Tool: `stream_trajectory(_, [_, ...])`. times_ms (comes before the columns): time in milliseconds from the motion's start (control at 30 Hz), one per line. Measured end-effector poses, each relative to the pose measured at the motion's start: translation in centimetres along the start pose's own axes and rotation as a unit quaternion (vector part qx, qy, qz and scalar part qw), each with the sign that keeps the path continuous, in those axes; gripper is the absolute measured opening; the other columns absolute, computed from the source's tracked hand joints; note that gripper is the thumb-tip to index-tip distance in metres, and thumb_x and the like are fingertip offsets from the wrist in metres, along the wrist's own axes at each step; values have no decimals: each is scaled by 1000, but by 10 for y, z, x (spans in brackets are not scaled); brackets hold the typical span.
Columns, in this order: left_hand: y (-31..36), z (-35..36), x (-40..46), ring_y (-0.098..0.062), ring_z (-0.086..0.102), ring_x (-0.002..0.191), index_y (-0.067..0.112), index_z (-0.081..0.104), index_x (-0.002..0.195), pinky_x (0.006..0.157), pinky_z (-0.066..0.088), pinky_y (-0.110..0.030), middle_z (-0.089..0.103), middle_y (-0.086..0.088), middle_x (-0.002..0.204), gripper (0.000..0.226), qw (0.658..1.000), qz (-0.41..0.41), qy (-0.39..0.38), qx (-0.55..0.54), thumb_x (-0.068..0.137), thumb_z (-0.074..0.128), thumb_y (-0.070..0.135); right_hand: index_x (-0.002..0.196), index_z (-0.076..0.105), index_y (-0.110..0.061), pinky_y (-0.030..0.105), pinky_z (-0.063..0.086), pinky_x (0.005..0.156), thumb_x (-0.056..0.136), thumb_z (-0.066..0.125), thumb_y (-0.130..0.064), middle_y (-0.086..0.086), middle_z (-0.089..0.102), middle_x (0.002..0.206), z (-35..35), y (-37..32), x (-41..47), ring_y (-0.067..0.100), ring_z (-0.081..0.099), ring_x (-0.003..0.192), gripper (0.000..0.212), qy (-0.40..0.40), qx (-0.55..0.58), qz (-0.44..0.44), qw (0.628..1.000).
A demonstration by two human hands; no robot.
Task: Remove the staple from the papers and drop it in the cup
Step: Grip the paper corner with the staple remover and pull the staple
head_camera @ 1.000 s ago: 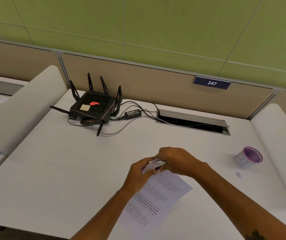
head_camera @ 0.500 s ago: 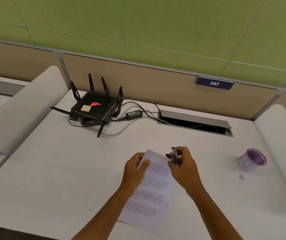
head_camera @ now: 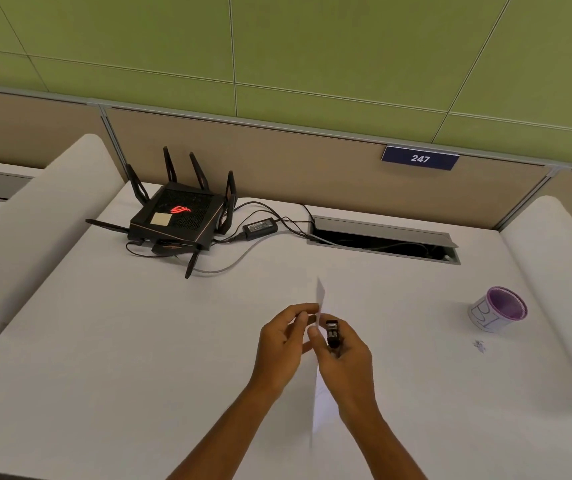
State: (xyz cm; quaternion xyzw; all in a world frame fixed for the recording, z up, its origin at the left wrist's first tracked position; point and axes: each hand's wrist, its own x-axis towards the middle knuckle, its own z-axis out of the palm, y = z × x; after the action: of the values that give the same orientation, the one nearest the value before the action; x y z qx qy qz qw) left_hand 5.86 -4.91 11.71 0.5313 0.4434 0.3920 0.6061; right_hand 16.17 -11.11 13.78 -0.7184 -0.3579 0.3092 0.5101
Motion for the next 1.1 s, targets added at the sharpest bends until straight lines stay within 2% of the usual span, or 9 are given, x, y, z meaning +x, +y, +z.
stream_trajectory(100, [0,1,0,-12,69,122,23,72,128,93,65,-39,74,6,128,30,999,21,-15,27,110,50,14,111,67,-45,8,55,78,94,73,-31,-31,74,95,-2,1,4,-2,70,95,22,5,11,-6,1000])
stream_trajectory(200, [1,2,0,-13,69,121,20,73,125,93,65,-42,72,7,128,26,998,46,-12,38,107,55,14,91,74,-33,19,59,69,96,72,-26,-11,76,81,-6,1,7,13,71,76,9,33,45,21,998])
stream_trajectory(300, [1,2,-4,-4,67,120,29,70,126,96,63,-34,71,14,129,27,992,89,18,86,101,60,32,84,75,-17,28,54,60,96,73,-21,0,69,66,-15,-1,12,16,60,57,13,52,119,80,988])
stream_trajectory(433, [-15,-5,-8,-4,59,130,41,53,142,104,56,-26,57,18,148,56,982,93,-12,162,90,67,55,88,69,3,31,41,53,94,74,-14,11,49,58,-21,-3,19,20,41,51,19,42,253,138,957])
stream_trajectory(500, [-20,-10,-11,-7,53,137,42,42,149,109,49,-24,48,22,154,67,977,96,-49,187,89,68,60,84,69,-2,30,37,52,94,74,-12,9,44,54,-21,-6,19,19,37,49,15,31,290,150,945])
stream_trajectory(667, [-24,-17,-19,-8,39,147,34,25,159,111,37,-8,31,23,162,85,960,135,-112,221,91,76,39,79,74,-10,28,37,51,95,72,-9,8,42,55,-18,-12,16,17,35,48,16,21,360,172,917])
stream_trajectory(800, [-25,-17,-24,-2,30,150,35,11,163,112,35,-8,17,25,166,97,952,135,-150,228,90,76,42,83,74,-11,28,34,52,94,72,-8,7,40,58,-15,-14,13,15,33,49,12,16,408,196,892])
stream_trajectory(900, [-28,-13,-26,1,33,148,35,12,163,110,39,-7,20,25,166,93,959,126,-120,224,94,73,44,81,72,-10,27,33,49,95,70,-6,7,36,57,-11,-16,10,15,31,48,15,5,429,206,880])
stream_trajectory(1100, [-33,-14,-25,1,52,135,49,30,152,103,50,-12,40,35,150,58,980,81,-42,179,103,59,36,80,74,-9,26,28,45,96,68,-2,9,39,60,-3,-12,7,14,31,45,18,-10,436,205,876])
